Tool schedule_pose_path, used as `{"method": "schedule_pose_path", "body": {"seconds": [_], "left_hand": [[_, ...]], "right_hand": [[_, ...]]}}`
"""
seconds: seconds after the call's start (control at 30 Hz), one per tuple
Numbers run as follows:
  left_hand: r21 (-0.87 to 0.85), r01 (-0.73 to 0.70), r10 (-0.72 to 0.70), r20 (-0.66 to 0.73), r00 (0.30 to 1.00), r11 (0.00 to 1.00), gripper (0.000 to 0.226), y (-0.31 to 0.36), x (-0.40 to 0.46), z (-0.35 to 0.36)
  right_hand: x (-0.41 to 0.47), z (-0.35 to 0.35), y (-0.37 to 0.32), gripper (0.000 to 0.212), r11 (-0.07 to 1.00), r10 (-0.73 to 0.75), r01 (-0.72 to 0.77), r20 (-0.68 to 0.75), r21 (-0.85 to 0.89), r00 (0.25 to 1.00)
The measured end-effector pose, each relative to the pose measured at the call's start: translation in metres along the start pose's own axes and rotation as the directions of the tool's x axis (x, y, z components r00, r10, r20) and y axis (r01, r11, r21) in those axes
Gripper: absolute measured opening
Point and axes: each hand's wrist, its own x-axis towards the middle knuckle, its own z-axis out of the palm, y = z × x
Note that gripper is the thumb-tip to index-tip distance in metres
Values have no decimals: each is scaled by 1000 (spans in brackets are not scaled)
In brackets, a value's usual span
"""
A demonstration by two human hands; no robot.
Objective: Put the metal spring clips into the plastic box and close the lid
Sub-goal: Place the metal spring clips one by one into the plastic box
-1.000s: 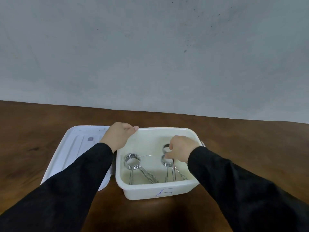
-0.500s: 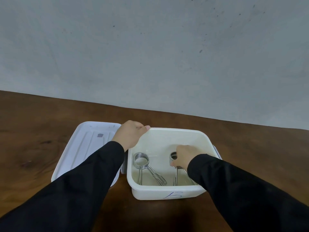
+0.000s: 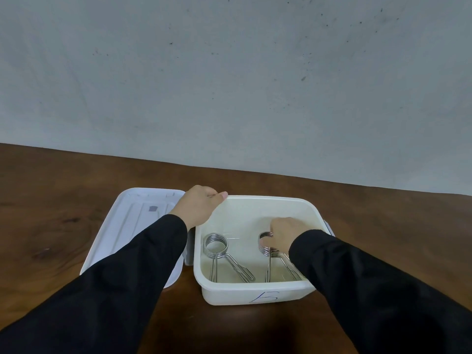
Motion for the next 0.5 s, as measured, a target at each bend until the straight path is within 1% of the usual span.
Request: {"method": "schedule_pose_path", "body": {"seconds": [0.07, 0.1, 0.17, 0.2, 0.27, 0.33, 0.4, 0.47, 0.5], "left_hand": [[-20, 7, -7, -33, 999, 1000, 54, 1, -2, -4], [-44, 9, -13, -95, 995, 999, 55, -1, -4, -6], [-67, 25, -41, -262, 964, 997, 47, -13, -13, -13], [-44, 44, -56, -326, 944, 998, 40, -22, -23, -15], [132, 104, -46, -385, 922, 986, 24, -48, -47, -15], [324, 118, 13, -374, 927, 939, 17, -77, -77, -7], [464, 73, 85, -309, 947, 883, 16, -106, -107, 5], [573, 31, 120, -224, 967, 819, 21, -128, -132, 16], [597, 7, 138, -198, 971, 802, 26, -137, -141, 20]], "right_hand": [[-10, -16, 0, 48, 998, -23, 26, -49, 50, 999], [-17, -24, 0, 48, 995, -39, 48, -92, 92, 995], [-30, -34, -1, 42, 975, -74, 113, -200, 189, 977], [-37, -36, -4, 39, 958, -87, 149, -245, 247, 966], [-52, -35, -13, 34, 915, -111, 212, -291, 343, 950], [-66, -30, -26, 32, 887, -147, 259, -298, 381, 943], [-76, -24, -38, 31, 874, -190, 304, -309, 378, 932], [-82, -19, -47, 30, 870, -216, 334, -327, 364, 920], [-84, -16, -50, 30, 867, -225, 343, -332, 361, 916]]}}
